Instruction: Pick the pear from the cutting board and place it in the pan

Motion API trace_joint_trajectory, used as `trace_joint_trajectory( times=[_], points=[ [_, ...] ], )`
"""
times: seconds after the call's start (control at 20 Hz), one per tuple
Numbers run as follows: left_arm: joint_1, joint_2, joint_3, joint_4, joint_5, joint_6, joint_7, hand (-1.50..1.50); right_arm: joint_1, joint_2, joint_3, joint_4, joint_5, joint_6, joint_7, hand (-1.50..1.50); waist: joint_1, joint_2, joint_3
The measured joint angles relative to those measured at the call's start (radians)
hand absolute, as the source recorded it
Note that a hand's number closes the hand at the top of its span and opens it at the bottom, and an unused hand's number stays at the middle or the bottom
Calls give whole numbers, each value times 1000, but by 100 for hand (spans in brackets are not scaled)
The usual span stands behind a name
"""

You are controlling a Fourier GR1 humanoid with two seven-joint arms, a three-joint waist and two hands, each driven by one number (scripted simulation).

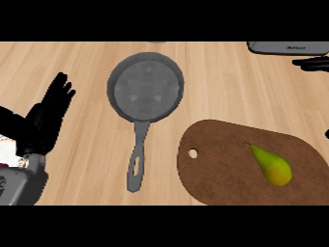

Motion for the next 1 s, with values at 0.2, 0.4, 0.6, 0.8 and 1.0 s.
trace_joint_trajectory(
  times=[0.2, 0.4, 0.6, 0.8, 1.0],
  points=[
    [3, 2, 6, -14, -3, 1, 10, 0, -53, 1, 107, -24, 114, -40, -13, -150, -1, -3, -1],
    [-2, 6, 18, -11, -1, -4, 20, 0, -81, -24, 237, -58, 234, -47, -16, -150, -6, -4, -2],
    [4, 2, 17, -20, -7, 0, 28, 0, -95, -73, 355, -86, 340, -50, -26, -150, -11, -5, -2],
    [24, 3, 36, -23, -1, -15, 21, 0, -83, -106, 416, -106, 414, -90, -68, -150, -23, -8, -2],
    [36, -2, 50, -31, -7, -19, 20, 0, -69, -126, 441, -143, 494, -142, -91, -150, -31, -10, -2]
  ],
)
